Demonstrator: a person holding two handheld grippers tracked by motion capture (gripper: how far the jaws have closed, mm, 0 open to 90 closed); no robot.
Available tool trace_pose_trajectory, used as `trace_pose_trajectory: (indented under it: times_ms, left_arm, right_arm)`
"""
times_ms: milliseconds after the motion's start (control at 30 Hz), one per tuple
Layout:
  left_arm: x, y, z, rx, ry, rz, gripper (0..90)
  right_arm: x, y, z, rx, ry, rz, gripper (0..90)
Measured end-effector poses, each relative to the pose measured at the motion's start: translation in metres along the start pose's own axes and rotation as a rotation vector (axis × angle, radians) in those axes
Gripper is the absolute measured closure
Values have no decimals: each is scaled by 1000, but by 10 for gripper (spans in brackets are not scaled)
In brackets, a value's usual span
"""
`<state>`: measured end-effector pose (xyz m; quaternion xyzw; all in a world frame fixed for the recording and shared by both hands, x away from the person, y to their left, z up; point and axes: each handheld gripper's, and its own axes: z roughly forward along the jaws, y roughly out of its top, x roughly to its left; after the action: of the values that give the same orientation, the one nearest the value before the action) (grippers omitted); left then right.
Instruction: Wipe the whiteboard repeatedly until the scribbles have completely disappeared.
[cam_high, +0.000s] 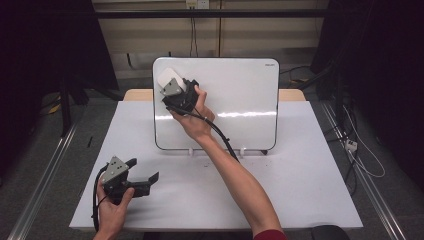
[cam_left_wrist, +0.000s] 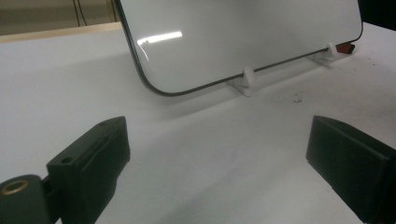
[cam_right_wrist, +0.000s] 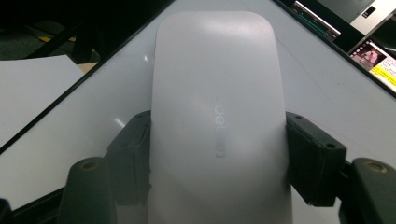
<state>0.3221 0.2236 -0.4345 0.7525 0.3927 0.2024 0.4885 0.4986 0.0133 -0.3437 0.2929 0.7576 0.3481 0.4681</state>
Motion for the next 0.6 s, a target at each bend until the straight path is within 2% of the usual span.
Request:
trace_pose_trajectory:
  times_ms: [167, 500, 567, 600]
  left_arm:
    - [1, 0, -1, 5, 1, 2, 60]
    - [1, 0, -2, 7, 8, 4, 60]
    - [1, 0, 0, 5, 8, -3, 60]
    - [1, 0, 0, 11, 8, 4, 60]
  right_arm:
    - [-23, -3, -3, 15, -34, 57, 318]
    - [-90, -33, -21, 47, -147, 223, 318]
    - [-97, -38, -25, 52, -147, 254, 317]
    - [-97, -39, -26, 52, -147, 253, 318]
